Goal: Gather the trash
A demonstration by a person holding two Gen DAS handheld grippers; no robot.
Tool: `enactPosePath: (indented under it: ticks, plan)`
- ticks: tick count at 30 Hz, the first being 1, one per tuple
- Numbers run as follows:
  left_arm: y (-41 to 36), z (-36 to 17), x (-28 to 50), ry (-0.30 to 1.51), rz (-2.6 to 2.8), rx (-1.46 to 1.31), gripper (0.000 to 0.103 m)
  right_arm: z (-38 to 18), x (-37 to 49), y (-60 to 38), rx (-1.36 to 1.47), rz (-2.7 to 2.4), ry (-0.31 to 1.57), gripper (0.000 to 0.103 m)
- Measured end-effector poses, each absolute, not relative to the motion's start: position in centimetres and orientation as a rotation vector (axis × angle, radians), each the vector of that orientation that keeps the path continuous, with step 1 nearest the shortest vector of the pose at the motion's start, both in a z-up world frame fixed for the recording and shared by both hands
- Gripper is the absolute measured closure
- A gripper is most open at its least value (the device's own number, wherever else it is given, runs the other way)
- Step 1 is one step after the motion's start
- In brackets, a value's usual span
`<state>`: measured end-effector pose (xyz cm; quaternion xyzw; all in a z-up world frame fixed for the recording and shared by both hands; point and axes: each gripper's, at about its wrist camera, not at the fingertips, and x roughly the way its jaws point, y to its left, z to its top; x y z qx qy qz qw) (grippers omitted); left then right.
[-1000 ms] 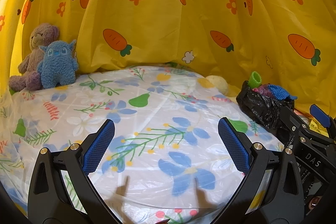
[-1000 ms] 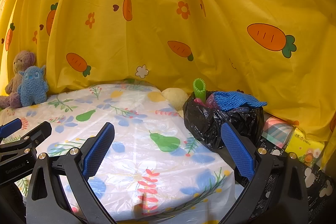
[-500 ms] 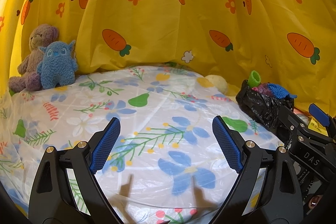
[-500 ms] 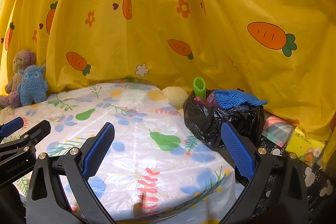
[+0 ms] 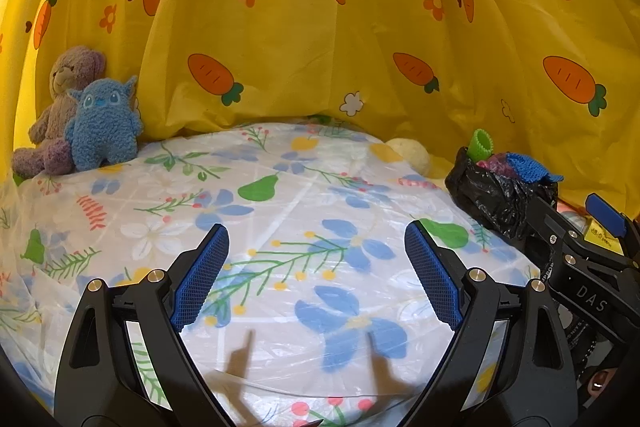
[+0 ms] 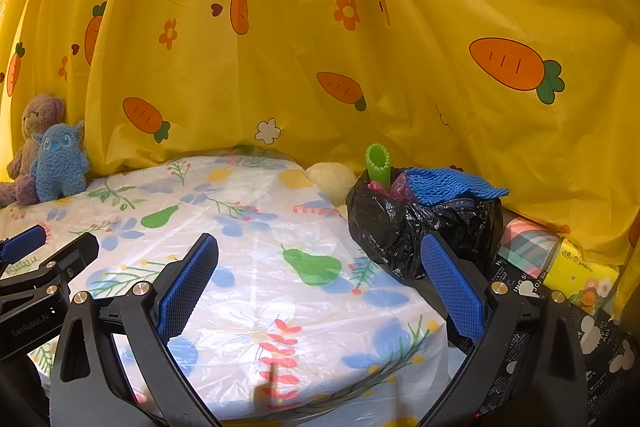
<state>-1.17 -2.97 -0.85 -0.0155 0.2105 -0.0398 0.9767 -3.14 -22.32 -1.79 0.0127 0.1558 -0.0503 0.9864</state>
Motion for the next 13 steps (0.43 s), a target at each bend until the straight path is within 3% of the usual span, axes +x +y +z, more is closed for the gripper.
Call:
enactPosePath:
  ticks: [13]
  plan:
    - [-2.31, -1.11, -0.73, 0.444, -0.061, -0.038, 0.009, -1.79, -3.02, -22.48, 0.032, -0.104, 0.313, 0.006]
